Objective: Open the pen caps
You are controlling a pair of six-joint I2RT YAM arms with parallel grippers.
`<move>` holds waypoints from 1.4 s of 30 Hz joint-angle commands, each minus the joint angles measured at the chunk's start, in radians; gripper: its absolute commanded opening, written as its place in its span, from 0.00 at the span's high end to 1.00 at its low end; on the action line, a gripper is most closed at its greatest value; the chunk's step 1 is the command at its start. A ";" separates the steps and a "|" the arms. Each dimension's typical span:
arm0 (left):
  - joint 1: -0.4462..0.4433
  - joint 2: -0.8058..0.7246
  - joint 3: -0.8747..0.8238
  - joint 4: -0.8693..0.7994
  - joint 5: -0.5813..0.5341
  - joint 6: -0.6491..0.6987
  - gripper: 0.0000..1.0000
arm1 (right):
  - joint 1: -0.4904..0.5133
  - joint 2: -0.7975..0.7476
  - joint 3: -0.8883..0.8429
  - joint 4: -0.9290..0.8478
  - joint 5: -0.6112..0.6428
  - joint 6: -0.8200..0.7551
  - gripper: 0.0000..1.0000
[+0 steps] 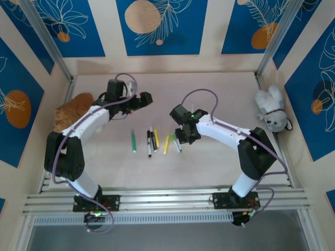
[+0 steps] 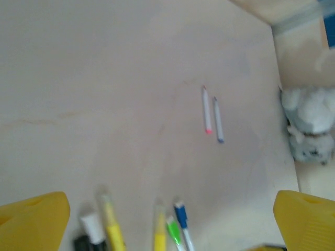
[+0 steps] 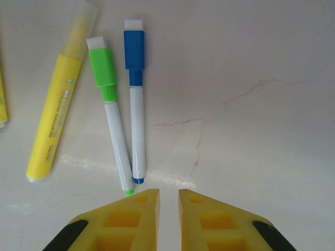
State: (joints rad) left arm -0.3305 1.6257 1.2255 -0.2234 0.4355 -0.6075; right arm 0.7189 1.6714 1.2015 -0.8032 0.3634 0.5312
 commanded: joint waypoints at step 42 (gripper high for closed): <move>-0.125 0.016 -0.065 0.024 -0.050 0.005 0.05 | 0.004 0.165 0.015 0.111 -0.056 0.017 0.73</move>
State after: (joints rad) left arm -0.4656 1.6272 1.1671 -0.2161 0.3664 -0.5968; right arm 0.7261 1.8229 1.1976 -0.6735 0.3176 0.5449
